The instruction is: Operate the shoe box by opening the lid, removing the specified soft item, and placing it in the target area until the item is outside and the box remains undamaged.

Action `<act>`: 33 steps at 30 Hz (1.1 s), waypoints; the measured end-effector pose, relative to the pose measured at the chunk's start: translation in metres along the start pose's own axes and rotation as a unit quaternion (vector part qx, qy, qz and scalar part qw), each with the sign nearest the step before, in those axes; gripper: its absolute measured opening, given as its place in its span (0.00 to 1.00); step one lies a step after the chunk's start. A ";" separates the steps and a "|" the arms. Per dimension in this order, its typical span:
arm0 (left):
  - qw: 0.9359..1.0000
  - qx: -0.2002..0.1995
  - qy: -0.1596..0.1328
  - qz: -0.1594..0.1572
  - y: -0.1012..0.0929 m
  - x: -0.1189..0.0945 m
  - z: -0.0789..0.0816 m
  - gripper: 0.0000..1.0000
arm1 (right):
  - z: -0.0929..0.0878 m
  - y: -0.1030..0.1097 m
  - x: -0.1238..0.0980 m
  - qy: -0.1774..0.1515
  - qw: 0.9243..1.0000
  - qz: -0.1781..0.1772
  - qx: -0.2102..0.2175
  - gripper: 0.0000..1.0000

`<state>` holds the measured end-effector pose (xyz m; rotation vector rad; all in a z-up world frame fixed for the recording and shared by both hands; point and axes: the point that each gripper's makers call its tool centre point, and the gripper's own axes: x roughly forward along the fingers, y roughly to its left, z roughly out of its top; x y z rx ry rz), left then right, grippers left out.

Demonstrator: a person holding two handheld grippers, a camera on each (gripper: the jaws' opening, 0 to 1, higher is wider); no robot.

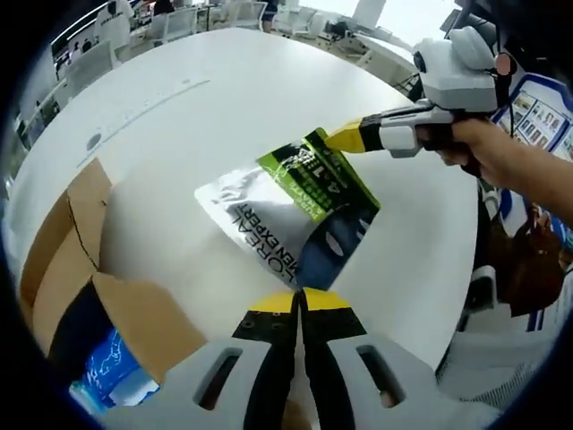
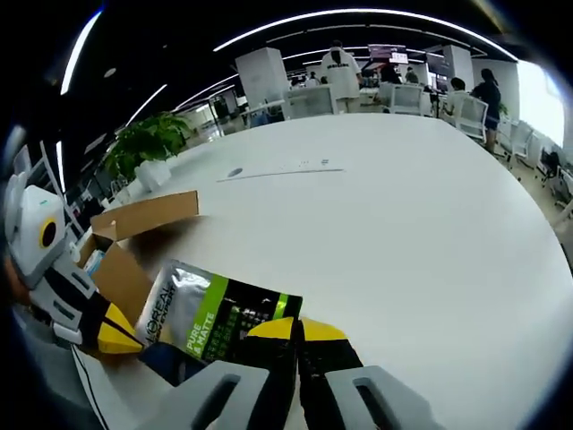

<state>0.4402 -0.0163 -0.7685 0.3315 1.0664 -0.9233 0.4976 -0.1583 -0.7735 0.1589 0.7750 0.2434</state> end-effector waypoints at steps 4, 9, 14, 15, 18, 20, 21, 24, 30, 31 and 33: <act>1.000 0.010 0.006 0.005 0.002 0.004 -0.002 0.00 | -0.004 -0.002 0.002 0.000 1.000 0.000 0.004 0.00; 1.000 0.018 0.009 0.010 0.004 0.007 -0.002 0.00 | -0.007 -0.003 0.006 0.001 1.000 0.002 0.005 0.00; 1.000 0.017 0.014 0.009 0.006 0.009 -0.005 0.01 | -0.008 -0.003 0.009 0.000 1.000 0.000 0.010 0.00; 1.000 0.017 0.014 0.009 0.006 0.009 -0.005 0.01 | -0.008 -0.003 0.009 -0.001 1.000 -0.002 0.012 0.00; 1.000 0.019 0.018 0.010 0.006 0.011 -0.007 0.01 | -0.008 -0.002 0.010 -0.001 1.000 -0.006 0.018 0.00; 1.000 0.019 0.020 0.010 0.006 0.013 -0.008 0.01 | -0.008 -0.002 0.011 -0.002 1.000 -0.008 0.020 0.00; 1.000 0.017 0.022 0.010 0.006 0.013 -0.008 0.01 | -0.007 -0.002 0.011 -0.002 1.000 -0.008 0.022 0.00; 1.000 0.015 0.023 0.012 0.008 0.014 -0.009 0.01 | -0.007 -0.002 0.011 -0.002 1.000 -0.010 0.026 0.00; 1.000 -0.010 0.017 0.003 0.012 0.011 -0.005 0.03 | -0.007 -0.005 0.011 -0.005 0.999 -0.025 0.042 0.00; 1.000 -0.012 0.014 0.004 0.013 0.011 -0.003 0.03 | -0.007 -0.005 0.011 -0.006 0.999 -0.027 0.045 0.00; 1.000 -0.010 0.013 0.002 0.014 0.009 -0.002 0.06 | -0.007 -0.006 0.012 -0.007 0.998 -0.030 0.059 0.00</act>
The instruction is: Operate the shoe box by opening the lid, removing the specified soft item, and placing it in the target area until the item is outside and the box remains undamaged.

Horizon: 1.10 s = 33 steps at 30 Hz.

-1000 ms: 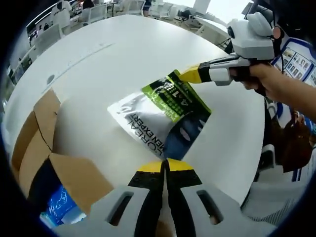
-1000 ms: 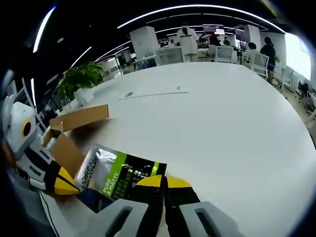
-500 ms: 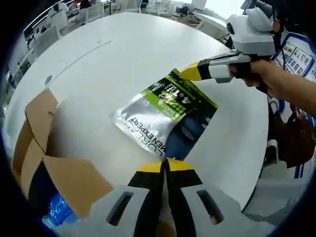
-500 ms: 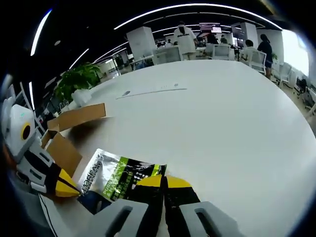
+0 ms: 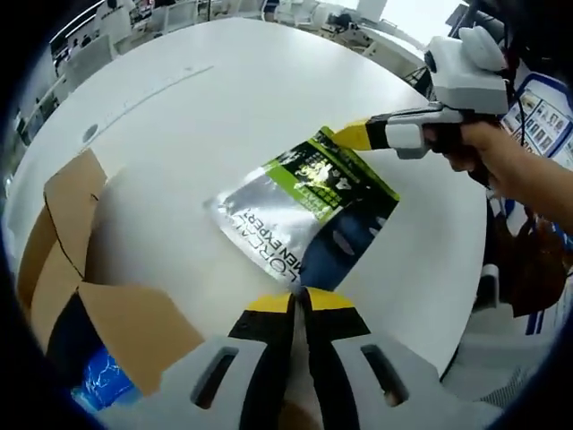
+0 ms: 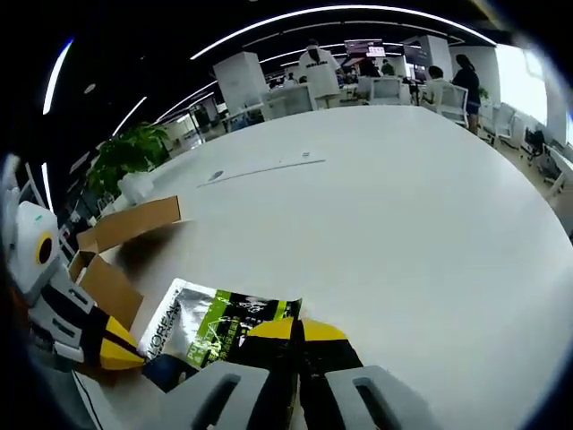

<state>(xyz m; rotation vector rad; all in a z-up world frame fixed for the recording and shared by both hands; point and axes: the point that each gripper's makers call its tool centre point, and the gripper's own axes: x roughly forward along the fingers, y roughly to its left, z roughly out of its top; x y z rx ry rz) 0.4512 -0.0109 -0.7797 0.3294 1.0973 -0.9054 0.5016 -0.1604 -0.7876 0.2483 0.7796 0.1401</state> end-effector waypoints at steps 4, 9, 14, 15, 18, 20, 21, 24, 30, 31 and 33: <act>1.000 0.001 -0.016 -0.003 -0.001 -0.008 0.008 0.09 | 0.001 -0.001 0.001 -0.002 1.000 -0.003 0.003 0.00; 0.999 0.004 -0.047 -0.016 -0.007 -0.020 0.026 0.13 | 0.002 0.000 0.001 0.000 1.000 -0.008 0.004 0.00; 0.997 0.012 -0.066 -0.025 -0.011 -0.034 0.035 0.16 | 0.001 -0.002 0.002 -0.002 1.000 -0.020 0.005 0.00; 0.997 0.015 -0.068 -0.028 -0.013 -0.037 0.036 0.17 | 0.001 -0.002 0.001 -0.003 1.000 -0.024 0.006 0.00; 0.996 0.021 -0.077 -0.025 -0.010 -0.045 0.036 0.18 | 0.001 -0.002 0.000 -0.005 0.999 -0.030 0.012 0.00; 0.996 0.020 -0.081 -0.025 -0.007 -0.050 0.034 0.20 | 0.001 -0.002 0.001 -0.005 0.999 -0.036 0.016 0.00; 0.996 0.019 -0.084 -0.024 -0.006 -0.052 0.033 0.20 | 0.001 -0.002 0.001 -0.005 0.999 -0.040 0.017 0.00; 0.996 0.018 -0.089 -0.022 -0.002 -0.058 0.030 0.22 | 0.001 -0.003 0.002 -0.010 0.999 -0.047 0.026 0.00; 0.995 0.010 -0.102 -0.019 0.006 -0.072 0.025 0.23 | 0.002 -0.003 0.001 -0.013 0.998 -0.055 0.039 0.00; 0.994 0.009 -0.103 -0.019 0.008 -0.074 0.024 0.24 | 0.002 -0.002 0.001 -0.013 0.998 -0.056 0.040 0.00; 0.994 0.007 -0.106 -0.019 0.010 -0.077 0.023 0.24 | 0.002 -0.002 0.001 -0.013 0.997 -0.056 0.041 0.00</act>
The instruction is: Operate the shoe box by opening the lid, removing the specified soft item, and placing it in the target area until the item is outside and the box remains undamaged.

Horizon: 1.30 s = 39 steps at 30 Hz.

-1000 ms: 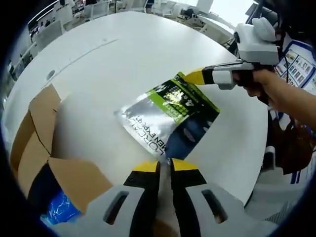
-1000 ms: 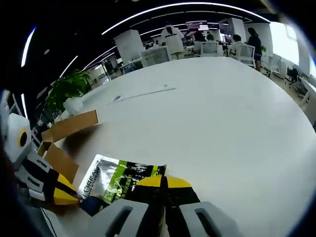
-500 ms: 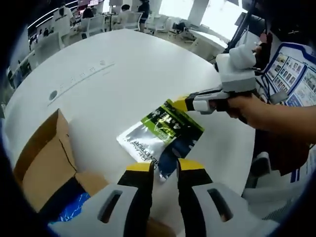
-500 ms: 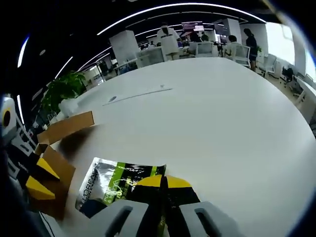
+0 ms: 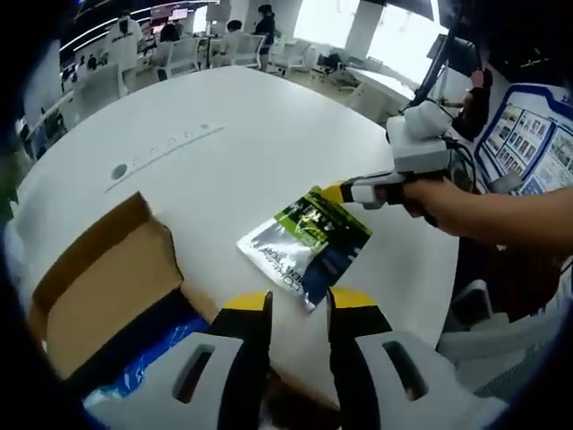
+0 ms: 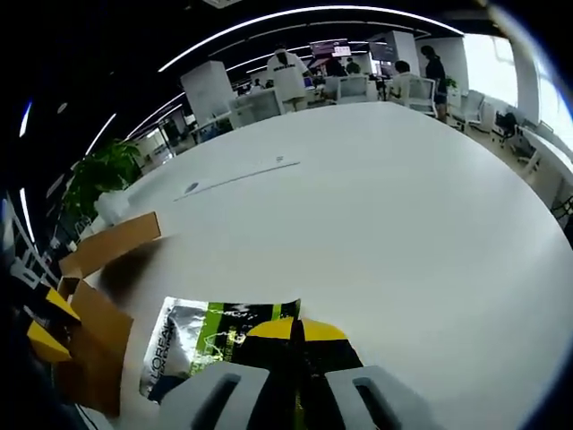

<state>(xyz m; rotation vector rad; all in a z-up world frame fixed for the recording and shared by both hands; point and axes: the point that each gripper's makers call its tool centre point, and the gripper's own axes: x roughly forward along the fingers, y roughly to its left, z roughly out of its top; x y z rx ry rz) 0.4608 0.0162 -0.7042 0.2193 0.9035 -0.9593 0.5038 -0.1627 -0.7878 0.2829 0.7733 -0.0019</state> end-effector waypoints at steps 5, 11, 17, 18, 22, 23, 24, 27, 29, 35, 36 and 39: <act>1.000 -0.005 -0.012 -0.002 0.002 -0.011 0.001 0.26 | 0.000 -0.001 0.000 0.000 1.000 -0.003 0.008 0.00; 1.000 -0.007 -0.026 0.005 0.010 -0.026 -0.002 0.27 | -0.003 0.004 -0.006 0.000 1.000 -0.011 0.018 0.00; 0.999 -0.005 -0.035 0.014 0.023 -0.045 -0.008 0.30 | -0.004 0.012 -0.010 -0.002 1.000 -0.017 0.025 0.00; 0.999 -0.007 -0.036 0.015 0.025 -0.048 -0.009 0.30 | -0.003 0.013 -0.010 -0.002 0.999 -0.018 0.026 0.00; 0.999 -0.017 -0.042 0.024 0.036 -0.062 -0.017 0.33 | -0.003 0.017 -0.010 -0.001 0.999 -0.021 0.026 0.00; 0.999 -0.020 -0.044 0.025 0.038 -0.065 -0.019 0.34 | -0.004 0.018 -0.010 0.000 0.999 -0.023 0.027 0.00; 0.998 -0.023 -0.046 0.028 0.041 -0.068 -0.022 0.35 | -0.004 0.018 -0.010 0.000 0.999 -0.023 0.028 0.00; 0.998 -0.028 -0.045 0.032 0.048 -0.074 -0.028 0.37 | -0.003 0.022 -0.009 0.000 0.999 -0.022 0.031 0.00; 0.998 -0.031 -0.045 0.034 0.051 -0.078 -0.031 0.39 | -0.003 0.023 -0.007 0.001 0.999 -0.025 0.032 0.00; 0.997 -0.046 -0.057 0.038 0.060 -0.094 -0.039 0.42 | 0.002 0.026 -0.005 -0.002 0.999 -0.028 0.035 0.00; 0.996 -0.048 -0.059 0.039 0.062 -0.096 -0.040 0.42 | 0.002 0.026 -0.005 -0.003 0.999 -0.029 0.037 0.00; 0.996 -0.054 -0.065 0.043 0.067 -0.103 -0.043 0.42 | 0.003 0.029 -0.003 -0.003 0.999 -0.030 0.039 0.00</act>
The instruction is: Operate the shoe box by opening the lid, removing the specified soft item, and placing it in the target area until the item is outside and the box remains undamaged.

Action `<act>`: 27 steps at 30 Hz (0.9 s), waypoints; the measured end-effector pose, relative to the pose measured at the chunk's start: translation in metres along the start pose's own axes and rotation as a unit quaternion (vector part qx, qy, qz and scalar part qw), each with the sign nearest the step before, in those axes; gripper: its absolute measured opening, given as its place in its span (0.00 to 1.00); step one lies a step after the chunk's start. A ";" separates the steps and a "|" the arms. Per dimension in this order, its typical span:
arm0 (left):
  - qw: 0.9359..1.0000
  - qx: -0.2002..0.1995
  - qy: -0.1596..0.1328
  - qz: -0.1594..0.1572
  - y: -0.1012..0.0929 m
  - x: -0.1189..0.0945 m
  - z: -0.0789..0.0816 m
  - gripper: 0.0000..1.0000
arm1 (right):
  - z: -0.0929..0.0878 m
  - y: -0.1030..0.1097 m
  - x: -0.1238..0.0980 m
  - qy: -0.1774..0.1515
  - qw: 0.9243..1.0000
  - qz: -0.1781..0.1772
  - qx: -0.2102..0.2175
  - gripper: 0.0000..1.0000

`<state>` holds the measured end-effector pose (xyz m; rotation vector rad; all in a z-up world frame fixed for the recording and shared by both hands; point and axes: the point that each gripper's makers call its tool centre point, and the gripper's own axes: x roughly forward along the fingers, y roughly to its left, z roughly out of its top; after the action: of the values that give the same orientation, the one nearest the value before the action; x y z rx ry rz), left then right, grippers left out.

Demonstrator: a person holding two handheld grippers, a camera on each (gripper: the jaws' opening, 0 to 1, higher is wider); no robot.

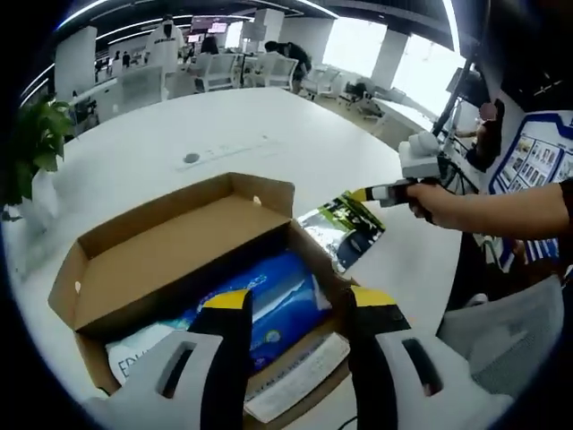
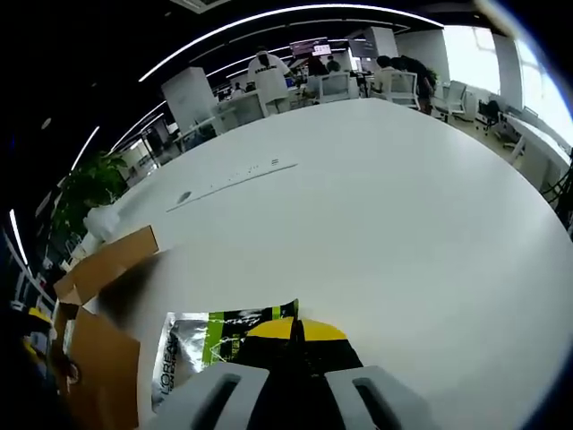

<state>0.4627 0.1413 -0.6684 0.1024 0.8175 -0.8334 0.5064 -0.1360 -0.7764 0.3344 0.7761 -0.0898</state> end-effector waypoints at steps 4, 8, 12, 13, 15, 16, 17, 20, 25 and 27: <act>1.000 -0.007 -0.007 0.007 0.010 -0.011 -0.003 0.43 | 0.002 0.003 0.002 -0.004 1.000 -0.001 0.005 0.00; 1.000 -0.011 -0.013 0.014 0.018 -0.019 -0.007 0.44 | 0.005 0.005 0.004 -0.008 1.000 -0.004 0.009 0.00; 0.999 -0.019 -0.016 0.021 0.026 -0.026 -0.011 0.44 | 0.009 0.010 0.007 -0.010 1.000 -0.003 0.013 0.00; 0.999 -0.020 -0.018 0.021 0.027 -0.028 -0.012 0.44 | 0.009 0.011 0.007 -0.011 1.000 -0.003 0.012 0.00; 0.999 -0.022 -0.019 0.024 0.030 -0.030 -0.013 0.45 | 0.011 0.013 0.008 -0.013 1.000 -0.004 0.012 0.00; 0.999 -0.023 -0.020 0.024 0.031 -0.031 -0.014 0.45 | 0.011 0.014 0.009 -0.013 1.000 -0.003 0.012 0.00; 0.999 -0.026 -0.020 0.024 0.032 -0.033 -0.014 0.46 | 0.011 0.016 0.010 -0.012 1.000 -0.002 0.012 0.00; 0.999 -0.034 -0.025 0.026 0.036 -0.036 -0.016 0.47 | 0.012 0.019 0.012 -0.010 1.000 0.001 0.012 0.00; 0.999 -0.036 -0.023 0.029 0.042 -0.045 -0.024 0.50 | 0.015 0.026 0.015 -0.010 1.000 0.006 0.013 0.00; 0.999 -0.038 -0.023 0.031 0.044 -0.048 -0.027 0.50 | 0.017 0.028 0.017 -0.011 1.000 0.008 0.014 0.00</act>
<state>0.4579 0.2113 -0.6642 0.0407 0.7973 -0.7418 0.5352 -0.1141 -0.7696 0.3662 0.7513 -0.0900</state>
